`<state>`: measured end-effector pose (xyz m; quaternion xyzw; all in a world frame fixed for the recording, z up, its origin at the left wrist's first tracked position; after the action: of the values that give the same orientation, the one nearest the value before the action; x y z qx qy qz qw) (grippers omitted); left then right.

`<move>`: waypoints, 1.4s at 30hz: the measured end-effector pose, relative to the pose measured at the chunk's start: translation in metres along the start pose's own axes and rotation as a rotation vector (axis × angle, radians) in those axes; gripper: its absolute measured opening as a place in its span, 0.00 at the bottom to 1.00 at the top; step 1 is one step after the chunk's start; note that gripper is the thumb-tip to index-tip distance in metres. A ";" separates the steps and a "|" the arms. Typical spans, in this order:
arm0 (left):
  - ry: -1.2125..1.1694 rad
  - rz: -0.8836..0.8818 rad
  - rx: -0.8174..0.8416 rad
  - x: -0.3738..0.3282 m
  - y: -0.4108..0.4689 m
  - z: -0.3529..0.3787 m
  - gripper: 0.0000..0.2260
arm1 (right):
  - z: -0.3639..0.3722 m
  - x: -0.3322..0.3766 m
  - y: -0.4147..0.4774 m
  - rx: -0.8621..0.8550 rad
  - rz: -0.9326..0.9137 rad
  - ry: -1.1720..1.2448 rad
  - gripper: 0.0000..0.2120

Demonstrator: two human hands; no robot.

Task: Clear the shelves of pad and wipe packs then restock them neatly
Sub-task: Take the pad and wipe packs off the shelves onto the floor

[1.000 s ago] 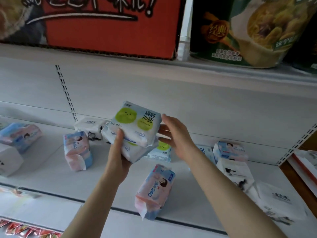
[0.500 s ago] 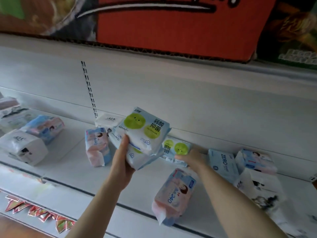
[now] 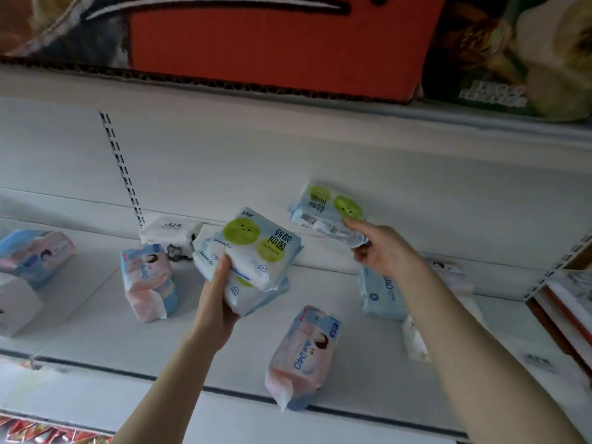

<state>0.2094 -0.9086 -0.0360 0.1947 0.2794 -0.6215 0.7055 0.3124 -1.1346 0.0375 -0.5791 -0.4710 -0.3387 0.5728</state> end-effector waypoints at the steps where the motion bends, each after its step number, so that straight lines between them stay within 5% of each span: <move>1: -0.010 -0.013 0.012 0.003 0.003 0.003 0.42 | -0.002 0.012 -0.010 0.015 -0.033 -0.015 0.07; 9: -0.075 -0.062 0.177 0.017 0.013 0.046 0.20 | 0.021 0.046 -0.054 0.040 -0.262 -0.541 0.09; 15: -0.073 -0.084 0.174 0.022 0.013 0.047 0.18 | 0.024 0.045 -0.058 -0.010 -0.322 -0.452 0.11; 18: -0.078 -0.096 0.188 0.024 0.014 0.046 0.18 | 0.010 0.035 -0.049 -0.219 -0.378 -0.312 0.10; 20: -0.077 -0.103 0.182 0.024 0.017 0.043 0.18 | -0.006 0.013 -0.031 -0.417 -0.406 -0.619 0.12; 23: -0.071 -0.121 0.176 0.023 0.020 0.038 0.18 | -0.017 -0.053 0.003 -0.299 -0.087 -1.176 0.21; 26: -0.064 -0.126 0.155 0.022 0.024 0.031 0.17 | -0.019 -0.105 0.015 -0.229 0.139 -1.398 0.26; 33: -0.066 -0.151 0.091 0.020 0.028 0.020 0.17 | 0.008 -0.098 0.016 -0.261 -0.115 -1.352 0.15; 38: -0.056 -0.149 0.108 0.012 0.028 0.015 0.17 | 0.001 -0.108 0.030 -0.252 0.098 -1.370 0.39; 42: -0.047 -0.134 0.105 0.010 0.027 0.011 0.17 | 0.004 -0.112 0.036 -0.292 0.134 -1.303 0.40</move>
<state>0.2386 -0.9187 -0.0363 0.1977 0.2422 -0.6857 0.6573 0.3091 -1.1443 -0.0794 -0.7646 -0.6330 0.0563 0.1070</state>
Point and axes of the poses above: each hand's wrist, its own y-axis towards the middle knuckle, its own z-axis out of the palm, x = y × z, the point moved 4 cm from there along y, towards the middle knuckle, and after that the axes turned 14 degrees about -y, right-handed, at the moved point
